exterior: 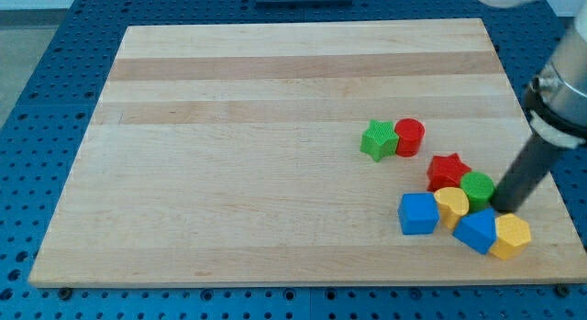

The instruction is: Slide the green circle towards the green star along with red star

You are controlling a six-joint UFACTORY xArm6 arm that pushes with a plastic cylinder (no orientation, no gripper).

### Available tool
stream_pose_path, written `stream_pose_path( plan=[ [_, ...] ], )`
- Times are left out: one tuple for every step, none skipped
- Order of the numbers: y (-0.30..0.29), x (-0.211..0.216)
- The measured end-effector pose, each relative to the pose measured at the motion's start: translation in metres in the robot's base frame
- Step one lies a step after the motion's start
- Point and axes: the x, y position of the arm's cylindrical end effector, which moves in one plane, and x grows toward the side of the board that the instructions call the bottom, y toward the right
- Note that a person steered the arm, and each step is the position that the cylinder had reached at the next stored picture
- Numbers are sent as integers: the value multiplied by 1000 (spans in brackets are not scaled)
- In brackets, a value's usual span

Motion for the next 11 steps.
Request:
stream_pose_path(
  plan=[
    [-10,-49],
    [-21,-88],
    [-32,-112],
    [-5,-108],
    [42,-60],
    [43,-30],
    [6,6],
    [-4,12],
    [-4,12],
    [-9,4],
    [-37,-13]
  ],
)
